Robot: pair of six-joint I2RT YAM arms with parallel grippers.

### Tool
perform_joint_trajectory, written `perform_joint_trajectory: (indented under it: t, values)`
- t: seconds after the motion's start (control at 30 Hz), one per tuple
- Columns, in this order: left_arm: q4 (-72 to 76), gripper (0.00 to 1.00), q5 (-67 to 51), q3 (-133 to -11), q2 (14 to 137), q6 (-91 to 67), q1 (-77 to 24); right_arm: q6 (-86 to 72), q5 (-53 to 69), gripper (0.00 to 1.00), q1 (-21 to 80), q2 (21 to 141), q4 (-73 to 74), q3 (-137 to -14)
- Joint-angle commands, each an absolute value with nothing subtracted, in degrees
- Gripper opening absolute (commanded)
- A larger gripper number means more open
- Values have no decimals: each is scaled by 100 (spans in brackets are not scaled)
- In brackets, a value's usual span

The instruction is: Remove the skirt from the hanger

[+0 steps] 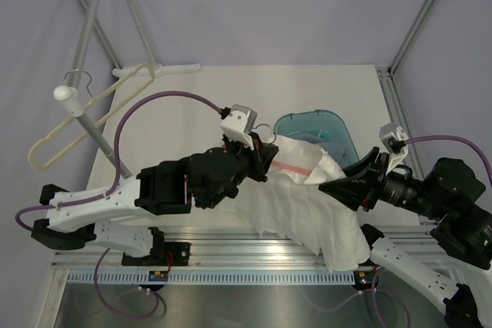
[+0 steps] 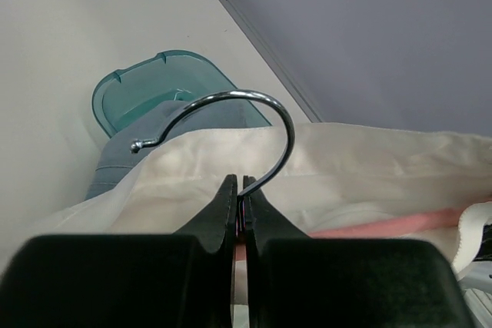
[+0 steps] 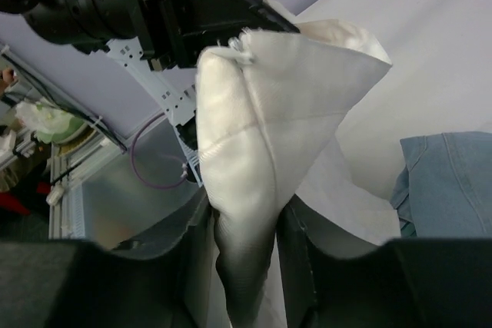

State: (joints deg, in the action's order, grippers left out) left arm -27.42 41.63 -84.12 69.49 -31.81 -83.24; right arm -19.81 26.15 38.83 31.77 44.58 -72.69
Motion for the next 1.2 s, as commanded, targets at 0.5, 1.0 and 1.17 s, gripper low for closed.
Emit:
perform_joint_trajectory:
  t: [0.5, 1.0, 1.17]
  values:
    - [-3823, 0, 5115, -10221, 7304, -2294, -8297, -2109, 1415, 100, 3893, 2637, 4833, -6390]
    - [-3911, 0, 5229, -10002, 6962, -2347, -8244, -2083, 889, 0, 3885, 2514, 4913, -6319]
    - [-3937, 0, 5396, -9643, 6707, -2452, -8235, -2398, -373, 0, 3885, 2041, 5001, -6398]
